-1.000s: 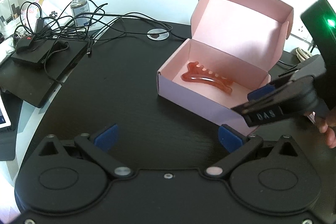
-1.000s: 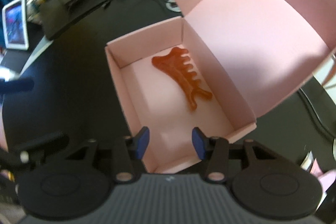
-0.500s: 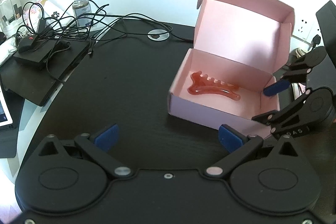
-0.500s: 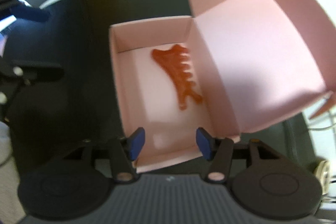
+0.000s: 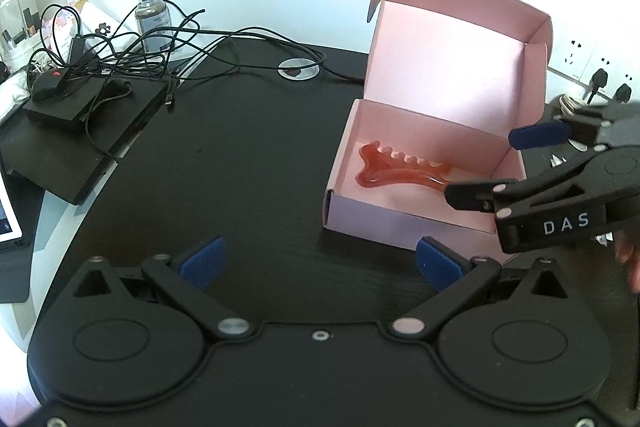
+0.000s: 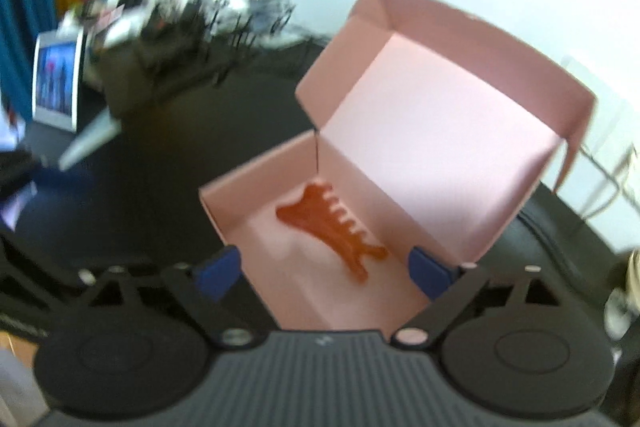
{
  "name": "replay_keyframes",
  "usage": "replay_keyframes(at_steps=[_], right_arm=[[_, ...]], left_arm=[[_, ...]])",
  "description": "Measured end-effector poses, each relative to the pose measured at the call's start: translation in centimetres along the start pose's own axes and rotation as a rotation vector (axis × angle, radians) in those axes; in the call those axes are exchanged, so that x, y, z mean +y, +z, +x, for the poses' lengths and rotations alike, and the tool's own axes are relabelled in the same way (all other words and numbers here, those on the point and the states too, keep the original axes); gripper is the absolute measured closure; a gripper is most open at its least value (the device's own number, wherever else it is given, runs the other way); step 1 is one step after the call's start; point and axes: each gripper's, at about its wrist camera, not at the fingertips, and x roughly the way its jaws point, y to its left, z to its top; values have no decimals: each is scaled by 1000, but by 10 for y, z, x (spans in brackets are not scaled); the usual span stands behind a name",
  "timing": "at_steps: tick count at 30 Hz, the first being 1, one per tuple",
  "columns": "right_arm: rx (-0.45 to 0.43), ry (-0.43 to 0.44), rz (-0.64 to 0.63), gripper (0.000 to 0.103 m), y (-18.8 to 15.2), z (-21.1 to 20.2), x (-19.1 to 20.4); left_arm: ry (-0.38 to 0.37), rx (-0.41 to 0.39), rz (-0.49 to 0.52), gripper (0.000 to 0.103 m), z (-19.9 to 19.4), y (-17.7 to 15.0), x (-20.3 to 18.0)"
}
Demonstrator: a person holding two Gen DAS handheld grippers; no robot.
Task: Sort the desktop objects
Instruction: 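Withdraw the open right tool up from the pink box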
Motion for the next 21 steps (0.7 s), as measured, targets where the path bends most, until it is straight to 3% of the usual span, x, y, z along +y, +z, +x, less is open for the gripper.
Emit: replay_keyframes(at_steps=[8,11,16,21], right_arm=[[-217,-46,252,2,-37,-24,6],[-270,-116,317,1,-52,-38,11],[-287,-223,411,1,-78,-60,17],[-280,-325,427,1,-104,-79,34]], left_arm=[[14,-12,30,0,-6,-1,1],[8,-13,47,0,-9,-2,2],[-23,-14,83,0,-12,-5,0],[-73,-16,106,0,-15,-9,-4]])
